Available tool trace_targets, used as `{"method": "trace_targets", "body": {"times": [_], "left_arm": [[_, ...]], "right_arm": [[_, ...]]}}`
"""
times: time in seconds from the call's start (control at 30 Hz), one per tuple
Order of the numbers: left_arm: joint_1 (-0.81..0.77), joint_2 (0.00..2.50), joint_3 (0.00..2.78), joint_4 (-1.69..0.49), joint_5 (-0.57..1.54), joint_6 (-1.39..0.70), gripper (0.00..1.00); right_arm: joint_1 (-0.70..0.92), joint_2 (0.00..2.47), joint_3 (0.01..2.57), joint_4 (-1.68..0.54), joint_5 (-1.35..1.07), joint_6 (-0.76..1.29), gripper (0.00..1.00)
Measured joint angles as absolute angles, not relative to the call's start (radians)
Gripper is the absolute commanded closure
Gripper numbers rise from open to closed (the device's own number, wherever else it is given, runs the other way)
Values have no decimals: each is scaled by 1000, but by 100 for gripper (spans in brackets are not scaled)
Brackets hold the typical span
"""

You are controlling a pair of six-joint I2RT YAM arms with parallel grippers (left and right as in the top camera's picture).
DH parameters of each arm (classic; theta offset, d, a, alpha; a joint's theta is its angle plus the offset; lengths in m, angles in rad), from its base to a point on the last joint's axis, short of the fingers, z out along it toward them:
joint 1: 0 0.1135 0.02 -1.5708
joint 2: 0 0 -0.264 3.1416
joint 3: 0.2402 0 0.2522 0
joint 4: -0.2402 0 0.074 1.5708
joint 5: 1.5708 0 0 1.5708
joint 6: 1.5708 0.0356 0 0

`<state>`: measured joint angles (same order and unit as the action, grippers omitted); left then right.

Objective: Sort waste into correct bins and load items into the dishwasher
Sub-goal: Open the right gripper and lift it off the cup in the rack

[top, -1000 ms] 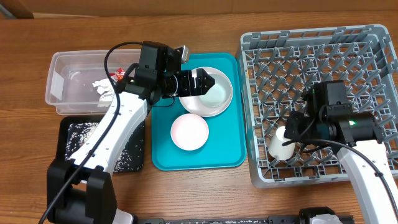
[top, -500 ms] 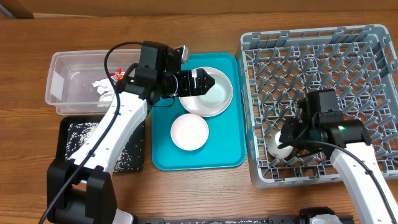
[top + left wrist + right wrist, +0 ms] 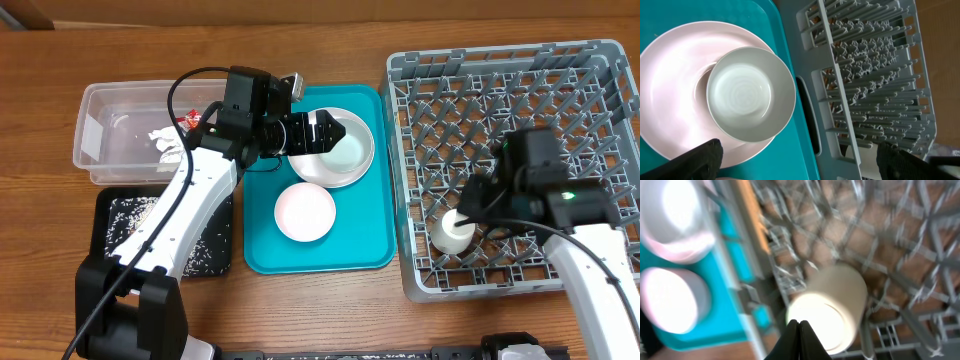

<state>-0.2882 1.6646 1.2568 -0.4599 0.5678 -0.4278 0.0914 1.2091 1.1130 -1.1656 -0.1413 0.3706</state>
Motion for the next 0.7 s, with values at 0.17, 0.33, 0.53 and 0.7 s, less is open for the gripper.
{"method": "trace_targets", "body": {"times": [0.17,0.33,0.53,0.7], "left_arm": [[-288,1665,1257,-460,567,-428,0],[-288,1665,1257,-460,567,-428,0],[-288,1665,1257,-460,567,-428,0],[-288,1665,1257,-460,567,-428,0]], "right_arm": [[91,1203,1198,-1180,-141,370,96],[92,1204,1153,-1182,-138,378,96],[91,1207,988,-1132,-130,393,96],[91,1202,896,-1051,-134,421,96]]}}
